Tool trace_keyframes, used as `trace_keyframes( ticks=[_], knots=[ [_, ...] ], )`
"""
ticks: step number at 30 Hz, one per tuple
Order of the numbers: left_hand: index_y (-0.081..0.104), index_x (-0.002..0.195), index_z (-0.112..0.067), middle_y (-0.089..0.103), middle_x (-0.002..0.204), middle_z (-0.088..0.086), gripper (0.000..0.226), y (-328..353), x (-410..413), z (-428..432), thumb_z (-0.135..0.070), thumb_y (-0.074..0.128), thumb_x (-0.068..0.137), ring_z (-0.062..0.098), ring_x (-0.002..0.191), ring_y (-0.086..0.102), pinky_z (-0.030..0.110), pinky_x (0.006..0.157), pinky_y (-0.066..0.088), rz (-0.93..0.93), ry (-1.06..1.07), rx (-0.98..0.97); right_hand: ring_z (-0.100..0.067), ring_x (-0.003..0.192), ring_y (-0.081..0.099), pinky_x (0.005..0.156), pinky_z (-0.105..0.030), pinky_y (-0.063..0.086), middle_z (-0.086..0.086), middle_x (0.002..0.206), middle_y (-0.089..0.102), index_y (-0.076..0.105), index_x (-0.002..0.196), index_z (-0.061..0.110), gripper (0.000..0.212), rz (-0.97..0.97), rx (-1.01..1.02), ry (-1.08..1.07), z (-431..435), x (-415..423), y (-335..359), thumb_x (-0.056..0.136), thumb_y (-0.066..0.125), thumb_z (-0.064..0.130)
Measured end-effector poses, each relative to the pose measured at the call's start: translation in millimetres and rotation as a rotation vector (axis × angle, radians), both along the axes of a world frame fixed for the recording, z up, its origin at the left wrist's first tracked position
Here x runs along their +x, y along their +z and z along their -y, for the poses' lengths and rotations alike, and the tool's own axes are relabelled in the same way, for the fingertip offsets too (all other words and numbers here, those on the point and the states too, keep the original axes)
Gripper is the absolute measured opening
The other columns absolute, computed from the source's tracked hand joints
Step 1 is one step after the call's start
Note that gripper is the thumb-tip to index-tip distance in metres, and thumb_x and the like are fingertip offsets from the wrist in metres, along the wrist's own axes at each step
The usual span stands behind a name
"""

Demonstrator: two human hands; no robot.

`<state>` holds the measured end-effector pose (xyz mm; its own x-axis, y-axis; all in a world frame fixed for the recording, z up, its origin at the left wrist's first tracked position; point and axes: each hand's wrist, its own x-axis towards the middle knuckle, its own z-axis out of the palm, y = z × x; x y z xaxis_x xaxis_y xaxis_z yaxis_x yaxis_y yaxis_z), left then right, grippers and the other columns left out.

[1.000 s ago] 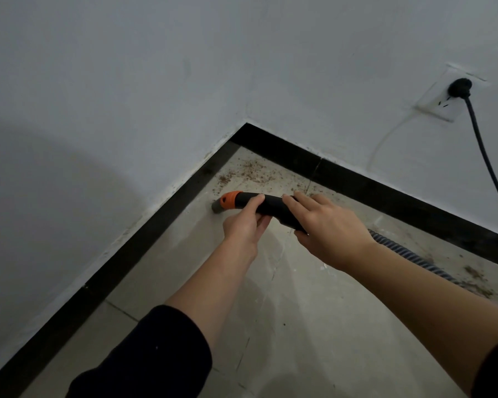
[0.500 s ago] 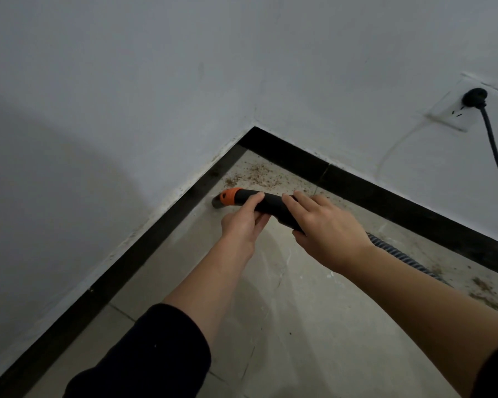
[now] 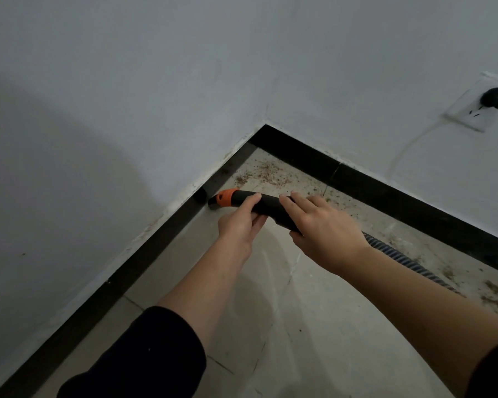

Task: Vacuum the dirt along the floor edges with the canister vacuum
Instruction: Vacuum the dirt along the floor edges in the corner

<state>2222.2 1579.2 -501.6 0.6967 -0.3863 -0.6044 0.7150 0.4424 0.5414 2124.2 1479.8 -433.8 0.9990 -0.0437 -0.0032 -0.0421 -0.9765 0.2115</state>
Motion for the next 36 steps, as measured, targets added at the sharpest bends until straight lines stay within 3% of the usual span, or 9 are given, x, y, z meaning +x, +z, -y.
trace_keyframes(
  ticks=[4,29,36],
  knots=[
    [0.059,0.117,0.002,0.070,0.107,0.019,0.035,-2,-6,-4,-0.010,0.071,0.087,0.020,0.091,0.071,0.025,0.081,0.058,-0.021,0.003,0.015,-0.023,0.121,0.045,0.083,-0.031,0.048,-0.001,0.149,0.036,0.019,0.152,0.018,0.060,-0.012,0.005,0.016,-1,-3,1,0.098,0.046,0.024],
    [0.057,0.124,0.004,0.071,0.104,0.018,0.042,4,-22,36,-0.010,0.071,0.087,0.014,0.075,0.072,0.020,0.067,0.059,-0.024,-0.045,-0.051,-0.024,0.119,0.047,0.088,-0.036,0.051,-0.003,0.146,0.039,0.020,0.151,0.018,0.063,-0.032,-0.032,-0.044,34,-22,4,0.096,0.050,0.025],
    [0.058,0.121,0.004,0.071,0.100,0.017,0.039,6,-34,51,-0.010,0.072,0.087,0.015,0.079,0.071,0.024,0.076,0.059,-0.038,-0.068,-0.046,-0.022,0.122,0.045,0.089,-0.035,0.051,-0.002,0.147,0.038,0.019,0.151,0.019,0.064,-0.052,-0.046,-0.061,46,-34,8,0.096,0.050,0.028]
  ],
)
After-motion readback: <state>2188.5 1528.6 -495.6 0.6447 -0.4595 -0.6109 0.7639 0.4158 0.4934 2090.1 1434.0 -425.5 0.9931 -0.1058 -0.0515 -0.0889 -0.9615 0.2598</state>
